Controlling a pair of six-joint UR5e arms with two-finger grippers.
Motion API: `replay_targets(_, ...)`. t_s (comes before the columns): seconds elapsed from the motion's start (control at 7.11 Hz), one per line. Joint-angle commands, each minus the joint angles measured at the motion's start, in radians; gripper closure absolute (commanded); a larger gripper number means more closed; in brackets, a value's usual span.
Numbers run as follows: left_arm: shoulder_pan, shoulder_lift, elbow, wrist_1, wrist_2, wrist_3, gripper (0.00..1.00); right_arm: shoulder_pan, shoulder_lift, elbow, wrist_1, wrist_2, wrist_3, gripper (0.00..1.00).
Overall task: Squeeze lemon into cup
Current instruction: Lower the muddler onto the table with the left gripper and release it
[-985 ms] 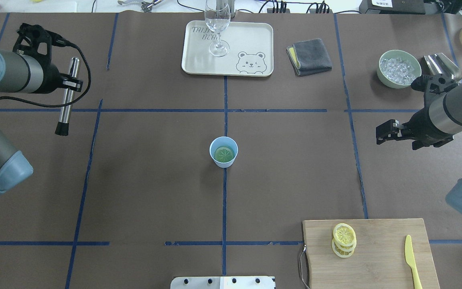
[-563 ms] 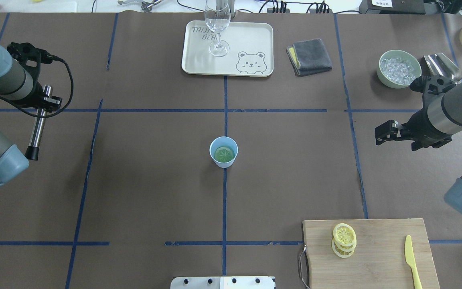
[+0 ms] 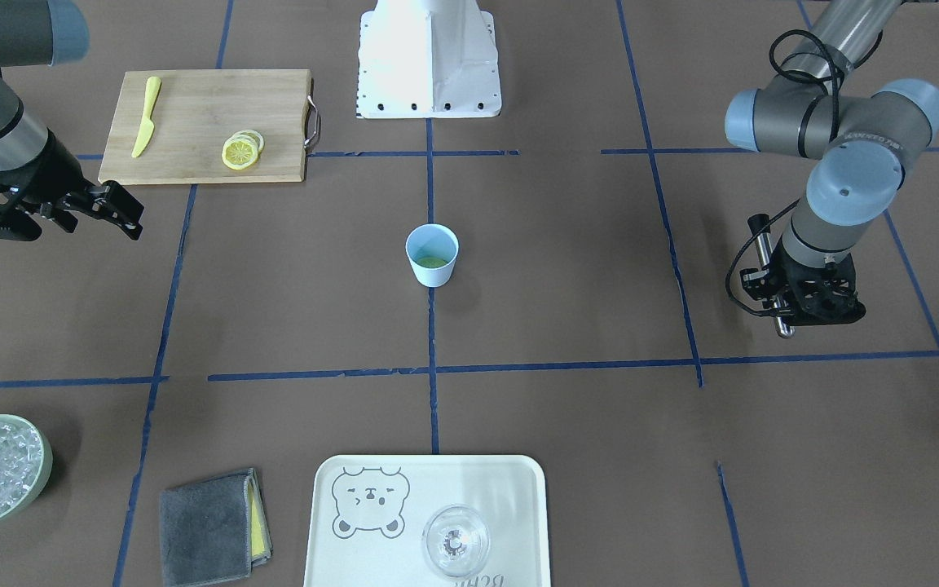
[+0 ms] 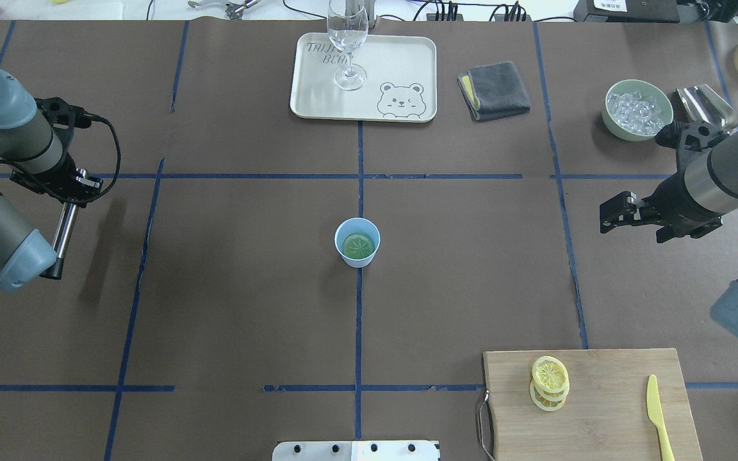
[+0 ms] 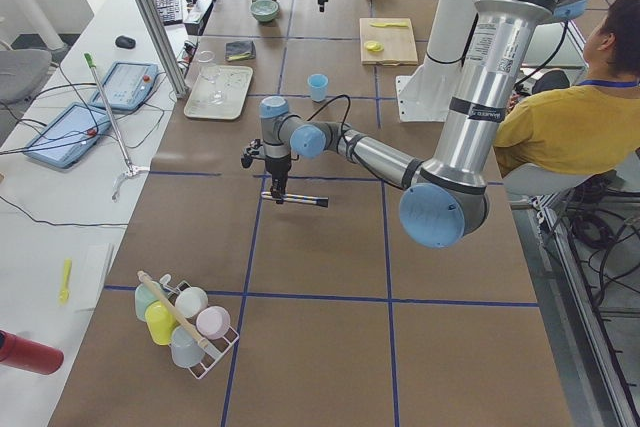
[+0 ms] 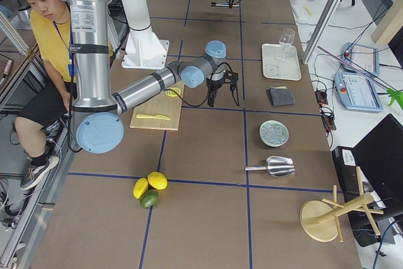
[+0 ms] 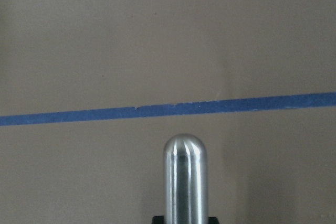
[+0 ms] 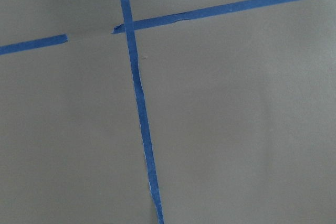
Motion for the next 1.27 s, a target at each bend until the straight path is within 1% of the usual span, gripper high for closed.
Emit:
replay_targets(0.0, -0.008, 0.023, 0.012, -0.012, -0.026, 0.005, 1.0, 0.003, -0.002, 0.005, 0.0, 0.003, 0.001, 0.0)
replay_targets(0.28, -0.011, 0.064, 0.004, -0.017, -0.028, -0.001, 1.0, 0.003, -0.002, 0.012, 0.002, 0.004, 0.002, 0.0)
replay_targets(0.42, -0.012, 0.068, 0.005, -0.017, -0.054, -0.017, 1.0, 0.003, -0.002, 0.014, 0.0, 0.006, 0.004, 0.0)
replay_targets(1.13, -0.005, 0.095, 0.019, -0.054, -0.054, -0.015, 1.0, 0.003, -0.001, 0.017, 0.002, 0.006, 0.005, 0.0)
